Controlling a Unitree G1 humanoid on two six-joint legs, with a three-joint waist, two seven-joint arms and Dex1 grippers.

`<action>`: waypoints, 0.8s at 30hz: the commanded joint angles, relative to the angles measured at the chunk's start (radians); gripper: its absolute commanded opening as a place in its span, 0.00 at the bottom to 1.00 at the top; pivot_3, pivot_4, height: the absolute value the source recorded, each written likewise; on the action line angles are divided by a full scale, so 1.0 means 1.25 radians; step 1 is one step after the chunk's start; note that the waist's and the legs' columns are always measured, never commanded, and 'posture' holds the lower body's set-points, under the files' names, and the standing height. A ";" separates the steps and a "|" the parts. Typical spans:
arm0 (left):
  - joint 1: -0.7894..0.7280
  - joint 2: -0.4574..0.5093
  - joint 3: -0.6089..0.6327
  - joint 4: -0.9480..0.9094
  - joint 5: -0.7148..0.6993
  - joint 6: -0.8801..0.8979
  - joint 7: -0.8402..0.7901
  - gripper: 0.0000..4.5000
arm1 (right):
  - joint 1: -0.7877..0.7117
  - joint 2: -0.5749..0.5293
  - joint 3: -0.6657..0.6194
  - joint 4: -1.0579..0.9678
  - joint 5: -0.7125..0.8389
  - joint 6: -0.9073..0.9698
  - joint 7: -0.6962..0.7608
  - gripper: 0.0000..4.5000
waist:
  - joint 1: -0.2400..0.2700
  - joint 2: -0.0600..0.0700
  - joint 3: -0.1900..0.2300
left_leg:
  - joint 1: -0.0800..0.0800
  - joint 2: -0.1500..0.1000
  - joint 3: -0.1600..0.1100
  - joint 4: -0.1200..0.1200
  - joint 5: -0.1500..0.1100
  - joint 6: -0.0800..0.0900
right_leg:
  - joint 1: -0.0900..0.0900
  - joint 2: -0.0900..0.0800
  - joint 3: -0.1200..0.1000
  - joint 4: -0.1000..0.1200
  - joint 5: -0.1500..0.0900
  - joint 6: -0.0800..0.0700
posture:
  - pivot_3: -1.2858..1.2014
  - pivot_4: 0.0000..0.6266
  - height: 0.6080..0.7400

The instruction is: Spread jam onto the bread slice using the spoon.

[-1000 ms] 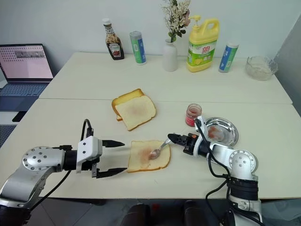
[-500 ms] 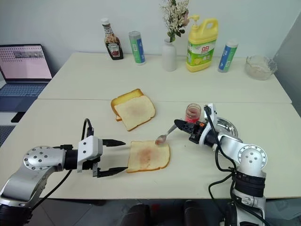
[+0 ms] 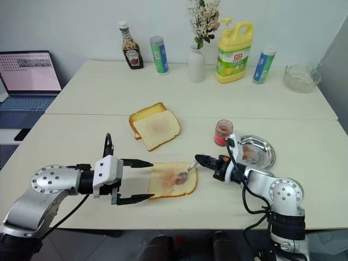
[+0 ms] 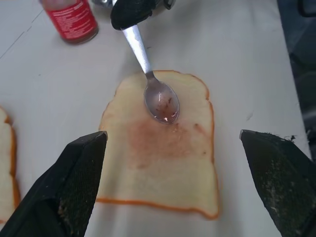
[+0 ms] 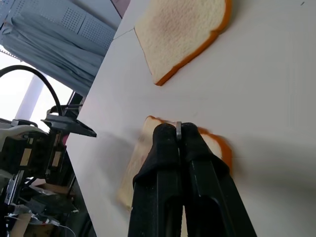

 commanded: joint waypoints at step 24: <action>-0.174 -0.067 -0.110 0.062 -0.002 -0.028 -0.072 1.00 | 0.197 -0.266 -0.273 -0.174 0.441 -0.332 -0.275 0.01 | 0.008 0.000 0.000 | -0.001 -0.001 0.000 0.001 0.000 0.000 | 0.001 0.000 0.000 -0.001 0.000 0.001 | 0.52 0.24 1.00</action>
